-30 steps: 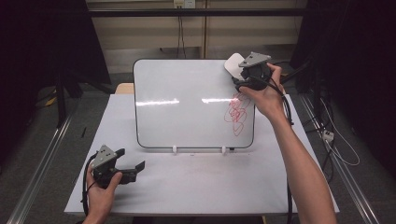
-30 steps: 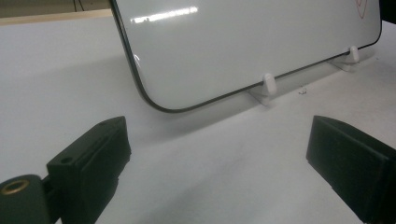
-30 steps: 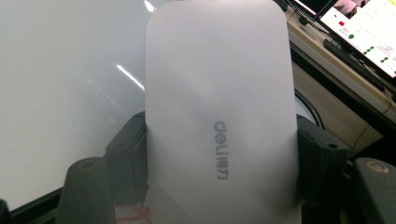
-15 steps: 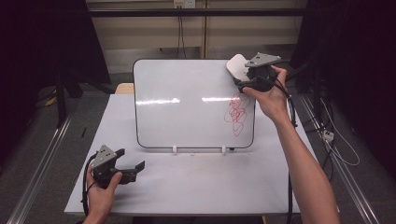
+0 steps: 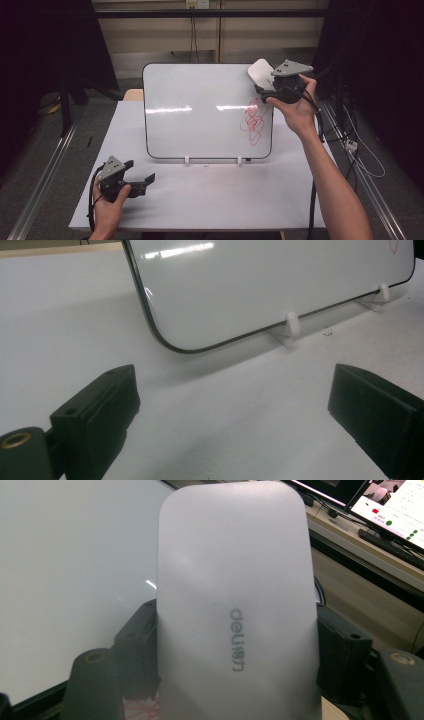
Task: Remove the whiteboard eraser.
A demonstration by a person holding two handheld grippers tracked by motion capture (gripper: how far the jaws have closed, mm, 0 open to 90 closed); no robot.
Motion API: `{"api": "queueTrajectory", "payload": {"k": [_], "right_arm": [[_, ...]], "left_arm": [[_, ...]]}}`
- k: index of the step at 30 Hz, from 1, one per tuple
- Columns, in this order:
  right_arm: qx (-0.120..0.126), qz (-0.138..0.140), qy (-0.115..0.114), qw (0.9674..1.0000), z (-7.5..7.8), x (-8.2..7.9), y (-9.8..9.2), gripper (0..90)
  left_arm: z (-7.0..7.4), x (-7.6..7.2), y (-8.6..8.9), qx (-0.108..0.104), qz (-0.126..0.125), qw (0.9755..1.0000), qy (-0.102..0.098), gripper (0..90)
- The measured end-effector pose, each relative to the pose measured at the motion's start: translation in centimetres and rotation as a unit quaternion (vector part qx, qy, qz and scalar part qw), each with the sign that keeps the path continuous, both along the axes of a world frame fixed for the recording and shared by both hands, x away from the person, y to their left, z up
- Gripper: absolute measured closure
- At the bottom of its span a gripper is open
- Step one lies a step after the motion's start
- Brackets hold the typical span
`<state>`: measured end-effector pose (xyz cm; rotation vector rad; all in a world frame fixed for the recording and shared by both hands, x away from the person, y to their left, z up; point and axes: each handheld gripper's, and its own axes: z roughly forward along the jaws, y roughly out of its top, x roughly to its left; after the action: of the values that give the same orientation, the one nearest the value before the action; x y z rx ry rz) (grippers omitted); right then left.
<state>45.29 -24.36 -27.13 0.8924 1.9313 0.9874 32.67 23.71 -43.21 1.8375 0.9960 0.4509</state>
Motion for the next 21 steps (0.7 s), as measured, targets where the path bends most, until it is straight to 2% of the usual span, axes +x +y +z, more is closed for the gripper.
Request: {"api": "queueTrajectory", "payload": {"k": [10,21], "right_arm": [[0.022,0.003,-0.007,0.9997,-0.7,-1.3,-0.7,30.8],[0.021,0.002,-0.009,0.9997,-1.9,-2.7,-1.1,30.8]], "left_arm": [[0.2,0.0,-0.1,-0.001,-0.001,1.0,-0.003,6.1],[0.3,-0.1,-0.1,-0.001,0.0,1.0,-0.006,6.1]]}}
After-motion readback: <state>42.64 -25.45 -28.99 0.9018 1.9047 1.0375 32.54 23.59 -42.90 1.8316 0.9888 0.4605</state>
